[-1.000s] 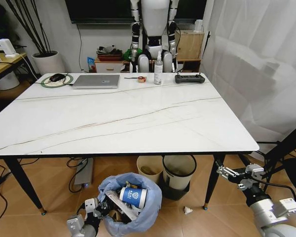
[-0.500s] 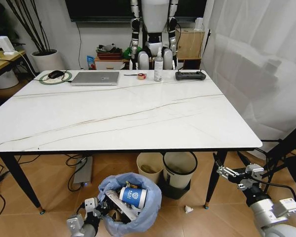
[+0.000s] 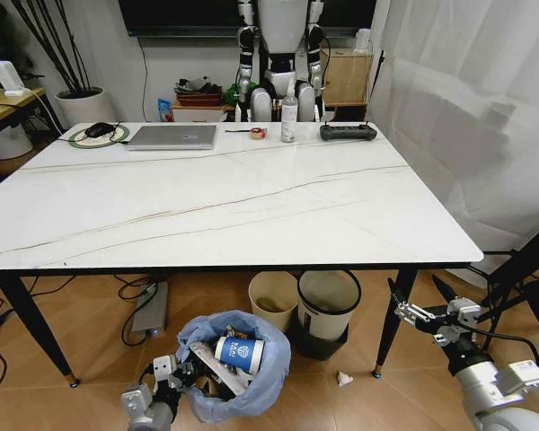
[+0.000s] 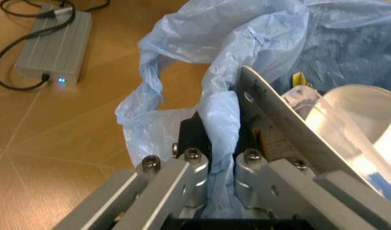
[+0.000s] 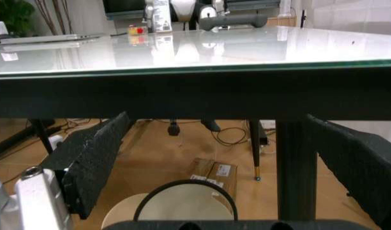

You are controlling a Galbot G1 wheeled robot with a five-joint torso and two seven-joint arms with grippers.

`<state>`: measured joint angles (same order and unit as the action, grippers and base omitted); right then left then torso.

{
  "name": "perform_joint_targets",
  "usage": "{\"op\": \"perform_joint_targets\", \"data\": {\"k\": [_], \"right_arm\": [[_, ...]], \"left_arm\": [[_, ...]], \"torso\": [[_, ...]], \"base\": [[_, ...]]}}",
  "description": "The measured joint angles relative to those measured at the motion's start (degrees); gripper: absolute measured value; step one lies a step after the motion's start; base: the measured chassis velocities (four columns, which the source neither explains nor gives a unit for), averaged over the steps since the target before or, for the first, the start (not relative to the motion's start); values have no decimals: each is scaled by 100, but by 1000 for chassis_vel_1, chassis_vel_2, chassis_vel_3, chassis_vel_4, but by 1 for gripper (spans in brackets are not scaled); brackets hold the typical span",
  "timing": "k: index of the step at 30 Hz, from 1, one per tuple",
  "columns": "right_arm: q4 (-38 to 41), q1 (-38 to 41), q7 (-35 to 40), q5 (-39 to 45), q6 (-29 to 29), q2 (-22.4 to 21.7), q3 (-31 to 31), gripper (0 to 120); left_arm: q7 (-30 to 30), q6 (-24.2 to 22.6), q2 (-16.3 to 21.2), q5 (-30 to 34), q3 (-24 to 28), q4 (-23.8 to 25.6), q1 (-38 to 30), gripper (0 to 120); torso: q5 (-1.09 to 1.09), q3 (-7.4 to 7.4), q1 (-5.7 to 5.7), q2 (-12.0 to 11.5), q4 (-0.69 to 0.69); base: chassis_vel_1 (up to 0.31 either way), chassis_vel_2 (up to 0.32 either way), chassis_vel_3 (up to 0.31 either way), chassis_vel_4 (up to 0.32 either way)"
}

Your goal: Pick up the trash bin and place the trash from the table into it.

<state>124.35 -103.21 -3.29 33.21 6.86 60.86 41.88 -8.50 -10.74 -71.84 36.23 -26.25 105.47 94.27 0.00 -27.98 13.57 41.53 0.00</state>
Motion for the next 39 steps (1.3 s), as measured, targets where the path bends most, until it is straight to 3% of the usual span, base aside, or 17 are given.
{"op": "perform_joint_targets", "data": {"k": [8, 18, 26, 39], "right_arm": [[0, 0, 0, 0, 0, 0, 0, 100], [0, 0, 0, 0, 0, 0, 0, 100], [0, 0, 0, 0, 0, 0, 0, 100], [0, 0, 0, 0, 0, 0, 0, 100]], "left_arm": [[195, 53, 5, 83, 39, -722, -452, 0], [388, 148, -65, -101, 67, -1207, -637, 0], [644, 528, -118, -621, 41, -1699, -760, 0], [883, 892, -322, -716, 70, -2291, -946, 0]], "torso": [[0, 123, -75, -195, 0], [1, 233, -154, -385, 0], [1, 377, -248, -621, 0], [0, 559, -365, -921, 0]], "base": [[0, 0, 0, 0], [0, 0, 0, 0], [0, 0, 0, 0], [0, 0, 0, 0]]}}
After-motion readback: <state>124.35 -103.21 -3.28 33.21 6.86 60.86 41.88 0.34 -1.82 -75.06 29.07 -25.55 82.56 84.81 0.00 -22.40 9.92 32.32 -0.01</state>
